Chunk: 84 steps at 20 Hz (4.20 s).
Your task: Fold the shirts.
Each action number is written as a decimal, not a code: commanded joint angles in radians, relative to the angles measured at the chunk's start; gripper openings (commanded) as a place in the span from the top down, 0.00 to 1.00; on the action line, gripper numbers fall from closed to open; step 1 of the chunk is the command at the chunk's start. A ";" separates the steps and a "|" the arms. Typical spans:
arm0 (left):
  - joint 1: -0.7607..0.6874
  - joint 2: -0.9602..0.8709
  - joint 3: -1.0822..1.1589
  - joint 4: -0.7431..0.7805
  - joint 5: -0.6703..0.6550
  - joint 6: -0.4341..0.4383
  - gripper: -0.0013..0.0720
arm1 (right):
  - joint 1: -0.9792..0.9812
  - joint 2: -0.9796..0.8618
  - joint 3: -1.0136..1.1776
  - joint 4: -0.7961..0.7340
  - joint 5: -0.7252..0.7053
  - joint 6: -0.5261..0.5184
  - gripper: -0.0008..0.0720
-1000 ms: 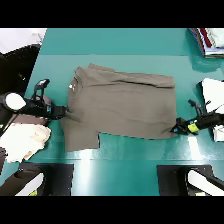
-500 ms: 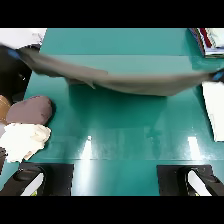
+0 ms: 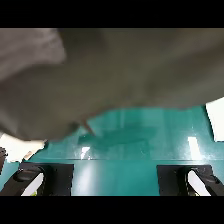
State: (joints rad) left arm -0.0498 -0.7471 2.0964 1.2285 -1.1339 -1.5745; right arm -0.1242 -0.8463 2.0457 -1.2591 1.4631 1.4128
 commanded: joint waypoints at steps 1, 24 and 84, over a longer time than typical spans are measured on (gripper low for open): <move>0.000 -0.024 -0.084 0.005 -0.054 -0.019 0.95 | 0.000 -0.086 0.070 -0.042 0.132 0.034 0.97; 0.001 -0.832 -0.437 0.073 0.132 0.090 0.95 | 0.094 -0.955 -0.060 -0.029 0.037 0.033 0.97; 0.000 -0.021 -1.589 -0.261 0.014 0.012 0.95 | -0.199 -0.207 -1.508 0.087 -0.124 -0.008 0.35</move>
State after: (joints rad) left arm -0.0498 -0.7696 0.5003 0.9680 -1.1156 -1.5684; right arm -0.3195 -1.0561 0.6605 -1.2163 1.4273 1.4048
